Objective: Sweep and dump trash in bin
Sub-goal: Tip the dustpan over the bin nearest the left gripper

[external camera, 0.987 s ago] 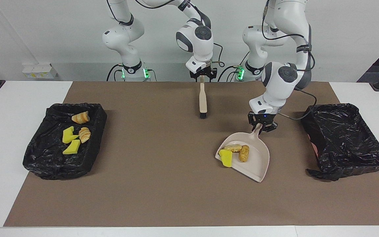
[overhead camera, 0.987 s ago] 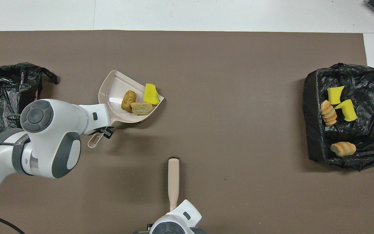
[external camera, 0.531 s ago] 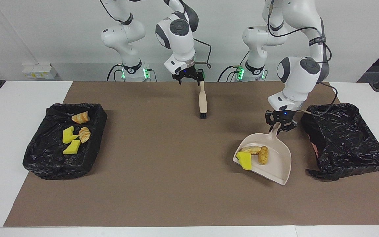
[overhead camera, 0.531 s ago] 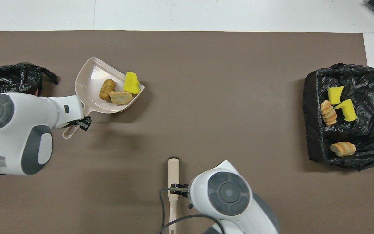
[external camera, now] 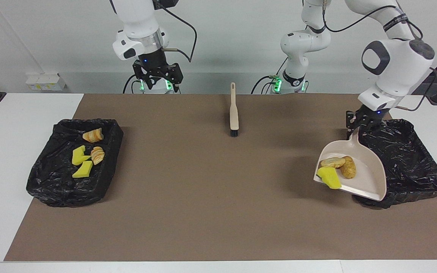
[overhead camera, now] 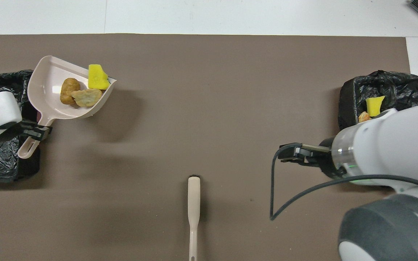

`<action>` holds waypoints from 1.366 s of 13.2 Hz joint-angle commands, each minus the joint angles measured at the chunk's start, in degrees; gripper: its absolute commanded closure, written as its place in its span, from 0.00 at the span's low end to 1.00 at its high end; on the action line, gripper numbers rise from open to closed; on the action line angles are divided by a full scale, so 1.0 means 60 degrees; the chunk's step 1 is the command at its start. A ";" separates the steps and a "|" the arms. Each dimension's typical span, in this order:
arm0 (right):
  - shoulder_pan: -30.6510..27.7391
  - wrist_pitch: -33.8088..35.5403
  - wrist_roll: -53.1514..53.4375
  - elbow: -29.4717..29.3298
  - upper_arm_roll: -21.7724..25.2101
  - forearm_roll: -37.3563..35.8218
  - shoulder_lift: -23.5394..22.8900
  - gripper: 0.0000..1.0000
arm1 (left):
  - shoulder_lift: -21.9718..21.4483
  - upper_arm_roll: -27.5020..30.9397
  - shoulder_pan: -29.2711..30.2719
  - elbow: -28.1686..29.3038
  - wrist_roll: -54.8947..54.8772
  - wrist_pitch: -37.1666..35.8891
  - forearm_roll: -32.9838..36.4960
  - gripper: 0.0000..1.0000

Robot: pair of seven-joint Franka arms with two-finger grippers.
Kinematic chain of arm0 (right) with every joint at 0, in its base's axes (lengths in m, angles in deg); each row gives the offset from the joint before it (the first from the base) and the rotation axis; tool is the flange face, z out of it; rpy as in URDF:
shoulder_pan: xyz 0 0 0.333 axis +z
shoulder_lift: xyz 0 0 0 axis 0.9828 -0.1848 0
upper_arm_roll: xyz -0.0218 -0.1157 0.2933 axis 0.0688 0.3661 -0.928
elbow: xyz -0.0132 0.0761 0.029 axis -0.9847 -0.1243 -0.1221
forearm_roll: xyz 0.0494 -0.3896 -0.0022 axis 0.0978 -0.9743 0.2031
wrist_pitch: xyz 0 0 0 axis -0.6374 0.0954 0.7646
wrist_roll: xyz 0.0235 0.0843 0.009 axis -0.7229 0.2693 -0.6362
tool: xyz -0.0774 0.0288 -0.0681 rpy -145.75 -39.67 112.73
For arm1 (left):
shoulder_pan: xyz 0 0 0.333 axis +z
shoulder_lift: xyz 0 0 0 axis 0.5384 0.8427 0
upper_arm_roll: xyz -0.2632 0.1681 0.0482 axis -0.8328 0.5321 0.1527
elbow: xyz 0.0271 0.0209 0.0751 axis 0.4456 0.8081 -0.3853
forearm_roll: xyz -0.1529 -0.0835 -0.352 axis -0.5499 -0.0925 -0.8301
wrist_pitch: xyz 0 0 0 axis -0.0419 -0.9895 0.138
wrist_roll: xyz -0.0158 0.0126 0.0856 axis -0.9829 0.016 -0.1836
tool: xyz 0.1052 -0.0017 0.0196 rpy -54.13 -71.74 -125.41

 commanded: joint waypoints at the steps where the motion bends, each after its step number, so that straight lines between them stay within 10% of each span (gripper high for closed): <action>1: -0.0311 0.1078 -0.0675 -0.1557 -0.0103 -0.0678 -0.0722 0.00 | 0.0118 -0.0071 0.1348 -0.0890 -0.0599 -0.1035 -0.0166 1.00; 11: -0.0839 0.1755 -0.1733 -0.2733 0.0220 -0.0942 -0.1105 0.00 | 0.0177 0.0061 0.2363 -0.1228 -0.2795 -0.1887 0.5189 1.00; 18: -0.1133 0.1667 -0.2377 -0.2559 0.0381 -0.0679 -0.1120 0.00 | 0.0601 -0.0041 0.1210 -0.1491 -0.3605 -0.1272 0.8997 1.00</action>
